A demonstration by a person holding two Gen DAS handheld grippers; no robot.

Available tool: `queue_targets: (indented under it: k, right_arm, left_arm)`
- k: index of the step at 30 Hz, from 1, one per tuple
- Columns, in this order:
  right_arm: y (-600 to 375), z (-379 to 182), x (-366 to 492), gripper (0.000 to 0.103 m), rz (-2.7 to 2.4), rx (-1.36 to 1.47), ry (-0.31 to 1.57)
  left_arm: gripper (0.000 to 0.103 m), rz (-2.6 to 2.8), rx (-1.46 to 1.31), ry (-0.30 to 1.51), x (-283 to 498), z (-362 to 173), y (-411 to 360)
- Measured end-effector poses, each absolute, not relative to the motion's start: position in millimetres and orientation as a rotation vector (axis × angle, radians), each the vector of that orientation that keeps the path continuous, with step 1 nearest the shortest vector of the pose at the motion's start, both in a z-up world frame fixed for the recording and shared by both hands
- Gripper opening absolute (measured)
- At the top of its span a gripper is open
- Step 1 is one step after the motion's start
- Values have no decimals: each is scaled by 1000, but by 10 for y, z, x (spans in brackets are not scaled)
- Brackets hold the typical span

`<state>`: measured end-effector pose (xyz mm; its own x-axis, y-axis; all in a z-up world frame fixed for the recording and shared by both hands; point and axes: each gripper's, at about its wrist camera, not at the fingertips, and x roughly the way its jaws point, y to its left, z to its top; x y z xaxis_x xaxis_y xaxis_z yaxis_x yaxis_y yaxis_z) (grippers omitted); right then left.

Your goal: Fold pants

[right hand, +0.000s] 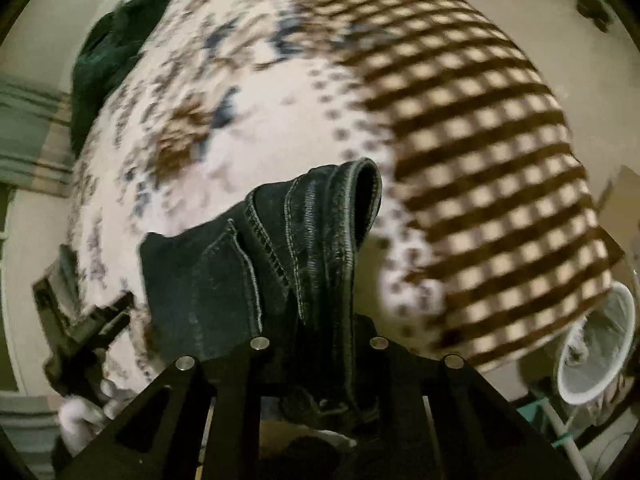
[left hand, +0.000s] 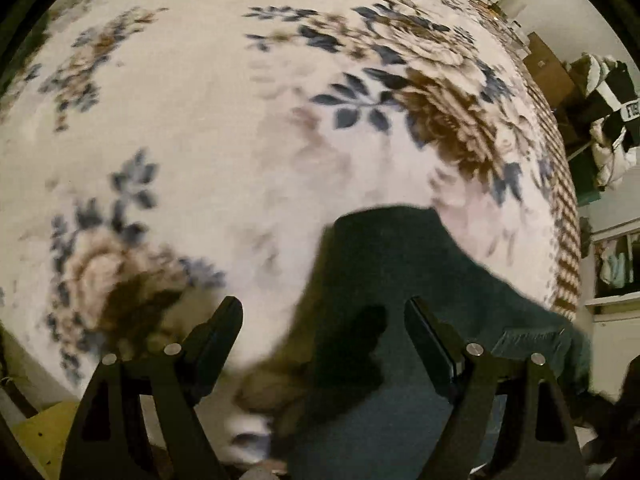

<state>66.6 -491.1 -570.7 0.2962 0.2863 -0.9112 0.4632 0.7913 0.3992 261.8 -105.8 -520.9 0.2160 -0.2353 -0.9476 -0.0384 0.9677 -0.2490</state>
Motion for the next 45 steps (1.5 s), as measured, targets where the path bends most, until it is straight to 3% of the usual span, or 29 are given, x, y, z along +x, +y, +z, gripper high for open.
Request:
queue_targets:
  k: [5, 7, 8, 9, 12, 16, 17, 18, 20, 28, 34, 37, 38, 42, 45]
  right_arm:
    - [-5011, -6020, 646, 19, -153, 640, 1344]
    - [-5110, -6190, 617, 36, -190, 651, 1378]
    - [-5196, -6266, 587, 56, -225, 672, 1397]
    - [-5250, -6299, 564, 66, -240, 698, 1409]
    - [-5450, -6248, 400, 75, -215, 877, 1357]
    - [-5590, -6295, 207, 76, -160, 1098, 1300]
    - [-5599, -6351, 183, 74, -164, 1127, 1308]
    - [-5585, -6405, 165, 52, -165, 1151, 1307]
    - [-5521, -6386, 175, 19, -172, 1107, 1304]
    - [-5296, -5497, 201, 13, -178, 938, 1226]
    - [-5356, -5877, 109, 13, -218, 878, 1380]
    - [-5372, -6235, 98, 38, -259, 831, 1471]
    - [-5398, -6286, 66, 53, -284, 833, 1483]
    - [-5531, -6147, -232, 75, -275, 1039, 1333]
    - [-5494, -6145, -458, 85, -221, 1214, 1220]
  left_arm:
    - [82, -146, -194, 1405, 2958, -5540, -1326]
    - [84, -141, -169, 1432, 3023, -5684, -1344]
    - [84, -148, -183, 1439, 3035, -5700, -1317]
    - [84, -155, -188, 1432, 3026, -5661, -1289]
    - [84, -161, -173, 1413, 2907, -5494, -1215]
    - [84, -159, -189, 1418, 2659, -5397, -1097]
    - [84, -155, -191, 1426, 2592, -5406, -1081]
    - [84, -151, -193, 1436, 2517, -5419, -1063]
    - [84, -153, -198, 1454, 2436, -5443, -1036]
    - [84, -174, -183, 1465, 2229, -5460, -1132]
    - [84, -188, -177, 1483, 2222, -5549, -1139]
    - [84, -195, -180, 1490, 2219, -5547, -1129]
    - [84, -194, -179, 1492, 2215, -5538, -1125]
    - [84, -204, -245, 1483, 2119, -5432, -952]
    - [84, -215, -356, 1497, 2062, -5509, -870]
